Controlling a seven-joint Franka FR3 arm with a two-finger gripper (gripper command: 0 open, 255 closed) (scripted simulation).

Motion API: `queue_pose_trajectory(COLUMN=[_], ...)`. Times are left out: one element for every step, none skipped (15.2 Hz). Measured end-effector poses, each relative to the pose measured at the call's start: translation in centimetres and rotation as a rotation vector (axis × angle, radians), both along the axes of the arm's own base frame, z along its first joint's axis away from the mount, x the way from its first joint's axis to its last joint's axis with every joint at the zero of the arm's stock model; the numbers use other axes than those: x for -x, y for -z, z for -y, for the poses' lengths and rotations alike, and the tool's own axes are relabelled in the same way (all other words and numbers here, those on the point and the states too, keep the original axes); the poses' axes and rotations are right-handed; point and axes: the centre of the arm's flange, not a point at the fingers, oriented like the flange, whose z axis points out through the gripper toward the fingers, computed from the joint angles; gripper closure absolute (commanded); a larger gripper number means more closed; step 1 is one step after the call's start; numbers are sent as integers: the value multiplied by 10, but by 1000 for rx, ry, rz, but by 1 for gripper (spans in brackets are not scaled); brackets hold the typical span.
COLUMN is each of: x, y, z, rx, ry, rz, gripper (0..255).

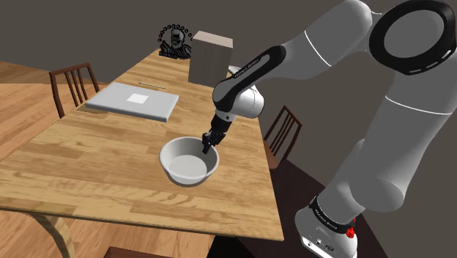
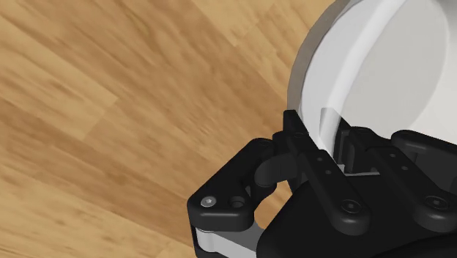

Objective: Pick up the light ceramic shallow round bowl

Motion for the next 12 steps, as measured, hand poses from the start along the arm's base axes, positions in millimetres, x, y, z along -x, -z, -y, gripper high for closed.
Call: queue_pose_trajectory(x=[-1, 0, 0, 0, 0, -1, 0, 0, 1, 0, 1, 0], y=[-5, -9, -15, -20, -25, -30, -35, -41, -47, -52, -57, -62], z=[-1, -1, -1, -1, -1, -1, -2, -2, -2, -2, -2, 0], rx=[0, 0, 0, 0, 0, 0, 0, 0, 0, 0, 0, 0], ry=[0, 0, 0, 0, 0, 0, 0, 0, 0, 0, 0, 0], rz=[0, 0, 0, 0, 0, 0, 0, 0, 0, 0, 0, 0], gripper=[255, 255, 255, 255, 255, 255, 255, 255, 255, 255, 255, 255])
